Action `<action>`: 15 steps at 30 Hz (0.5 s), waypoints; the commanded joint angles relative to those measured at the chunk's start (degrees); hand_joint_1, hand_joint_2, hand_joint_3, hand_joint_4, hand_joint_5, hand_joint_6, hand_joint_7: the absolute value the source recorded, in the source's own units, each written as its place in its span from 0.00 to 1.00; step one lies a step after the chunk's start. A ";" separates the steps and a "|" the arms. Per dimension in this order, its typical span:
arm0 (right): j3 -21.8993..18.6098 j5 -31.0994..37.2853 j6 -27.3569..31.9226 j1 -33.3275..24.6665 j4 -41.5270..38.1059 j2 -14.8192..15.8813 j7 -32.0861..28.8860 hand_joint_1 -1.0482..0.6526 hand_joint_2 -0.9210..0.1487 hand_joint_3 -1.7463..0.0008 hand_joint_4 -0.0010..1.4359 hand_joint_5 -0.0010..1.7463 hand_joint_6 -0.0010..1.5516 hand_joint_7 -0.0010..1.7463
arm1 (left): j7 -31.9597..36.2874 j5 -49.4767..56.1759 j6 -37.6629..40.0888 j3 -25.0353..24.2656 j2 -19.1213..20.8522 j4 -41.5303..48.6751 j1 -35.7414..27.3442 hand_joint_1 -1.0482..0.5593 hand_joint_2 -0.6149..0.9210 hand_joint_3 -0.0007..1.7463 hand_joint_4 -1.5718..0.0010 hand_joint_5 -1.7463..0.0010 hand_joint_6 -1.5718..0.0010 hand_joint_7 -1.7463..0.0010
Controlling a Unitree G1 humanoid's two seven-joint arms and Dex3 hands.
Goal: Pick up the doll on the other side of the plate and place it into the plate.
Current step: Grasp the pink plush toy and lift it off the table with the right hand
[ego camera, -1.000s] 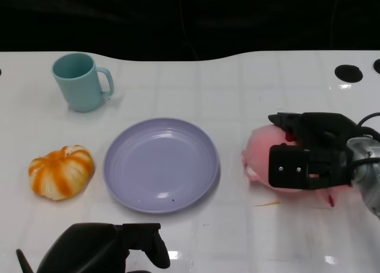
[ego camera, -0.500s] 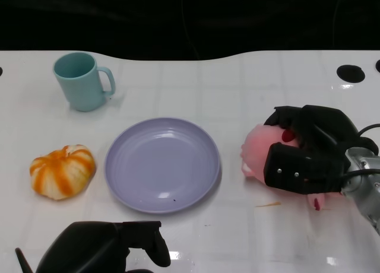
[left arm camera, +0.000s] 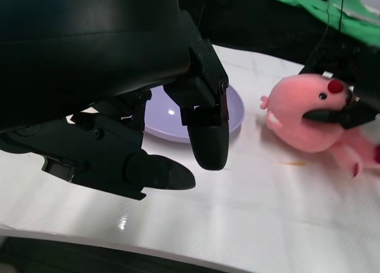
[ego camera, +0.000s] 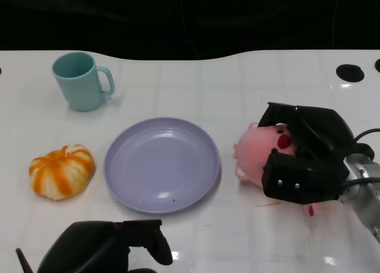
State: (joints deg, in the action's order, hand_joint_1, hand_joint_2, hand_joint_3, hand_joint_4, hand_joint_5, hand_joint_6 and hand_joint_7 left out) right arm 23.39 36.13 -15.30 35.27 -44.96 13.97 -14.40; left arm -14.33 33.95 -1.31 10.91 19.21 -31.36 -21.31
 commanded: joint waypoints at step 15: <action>-4.87 -6.88 -7.44 -2.52 11.11 -1.72 0.88 0.56 0.59 0.17 0.65 1.00 0.47 1.00 | 0.66 -4.52 1.55 -1.43 -2.58 0.45 -0.47 0.50 0.98 0.19 0.65 0.00 0.67 0.21</action>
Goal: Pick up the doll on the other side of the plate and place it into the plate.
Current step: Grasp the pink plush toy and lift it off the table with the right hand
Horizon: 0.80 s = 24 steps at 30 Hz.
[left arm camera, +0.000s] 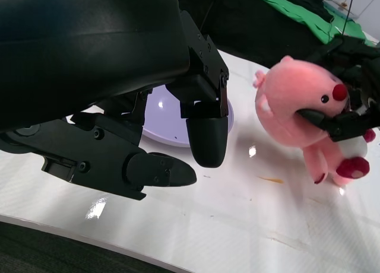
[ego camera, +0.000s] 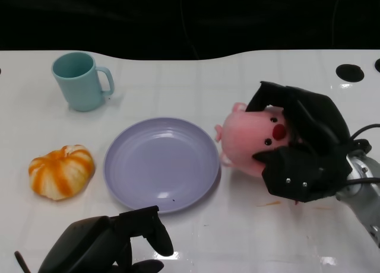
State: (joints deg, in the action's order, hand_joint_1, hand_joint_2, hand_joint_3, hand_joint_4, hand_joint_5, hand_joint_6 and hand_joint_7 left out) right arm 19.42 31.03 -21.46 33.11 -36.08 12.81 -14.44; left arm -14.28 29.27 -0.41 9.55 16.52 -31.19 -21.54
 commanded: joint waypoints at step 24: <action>2.08 -0.08 1.49 4.76 5.02 -9.32 7.04 0.51 0.66 0.12 0.66 1.00 0.48 1.00 | 3.60 3.73 0.97 1.80 -1.87 0.86 0.36 0.45 1.00 0.05 0.66 0.02 0.76 0.19</action>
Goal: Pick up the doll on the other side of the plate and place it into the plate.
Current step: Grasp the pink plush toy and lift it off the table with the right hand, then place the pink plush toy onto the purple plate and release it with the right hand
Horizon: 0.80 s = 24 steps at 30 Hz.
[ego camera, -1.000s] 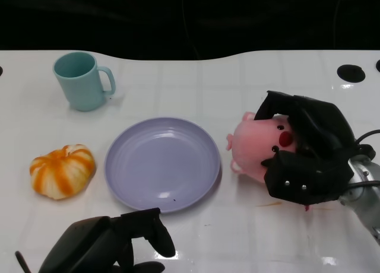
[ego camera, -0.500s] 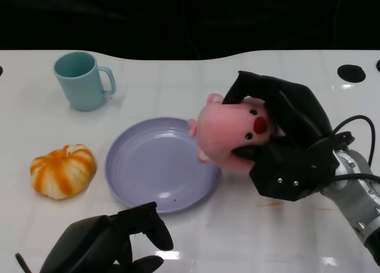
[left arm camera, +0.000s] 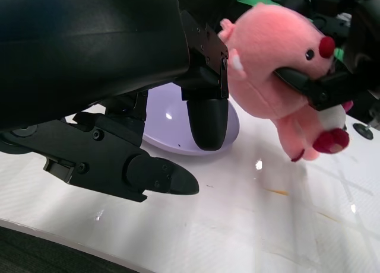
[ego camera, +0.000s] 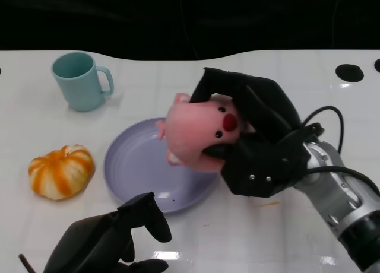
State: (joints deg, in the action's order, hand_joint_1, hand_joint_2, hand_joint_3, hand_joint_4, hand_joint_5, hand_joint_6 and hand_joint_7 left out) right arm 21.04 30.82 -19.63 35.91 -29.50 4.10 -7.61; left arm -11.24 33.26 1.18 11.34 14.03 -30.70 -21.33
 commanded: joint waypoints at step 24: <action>5.67 2.86 4.78 13.15 -19.48 -8.06 4.62 0.39 0.12 0.80 0.34 0.57 0.44 0.15 | 0.36 0.78 0.03 1.94 0.18 0.59 0.52 0.46 0.99 0.15 0.64 0.00 0.67 0.27</action>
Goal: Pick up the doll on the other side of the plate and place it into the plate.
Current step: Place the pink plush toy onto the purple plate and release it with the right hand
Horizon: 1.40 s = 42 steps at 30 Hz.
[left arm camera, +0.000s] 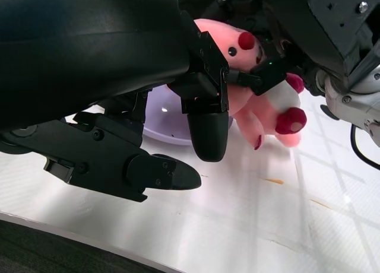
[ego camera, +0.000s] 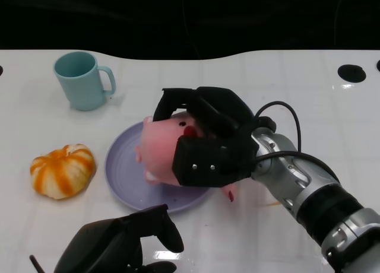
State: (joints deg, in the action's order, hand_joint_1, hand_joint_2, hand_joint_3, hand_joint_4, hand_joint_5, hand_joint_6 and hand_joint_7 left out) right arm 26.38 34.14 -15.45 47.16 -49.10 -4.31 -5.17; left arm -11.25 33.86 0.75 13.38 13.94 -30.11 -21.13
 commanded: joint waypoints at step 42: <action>-3.53 -8.03 -1.18 -17.79 38.49 19.31 22.59 0.16 0.00 0.83 0.01 0.21 0.08 0.03 | 0.16 0.27 -0.15 0.02 1.01 0.71 1.06 0.44 0.95 0.15 0.63 0.00 0.83 0.02</action>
State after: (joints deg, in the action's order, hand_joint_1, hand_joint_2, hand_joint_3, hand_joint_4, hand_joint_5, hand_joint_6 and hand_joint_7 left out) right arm 24.58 27.60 -15.80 30.97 -12.82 13.17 16.61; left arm -11.26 34.10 0.45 13.63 14.34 -29.32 -19.89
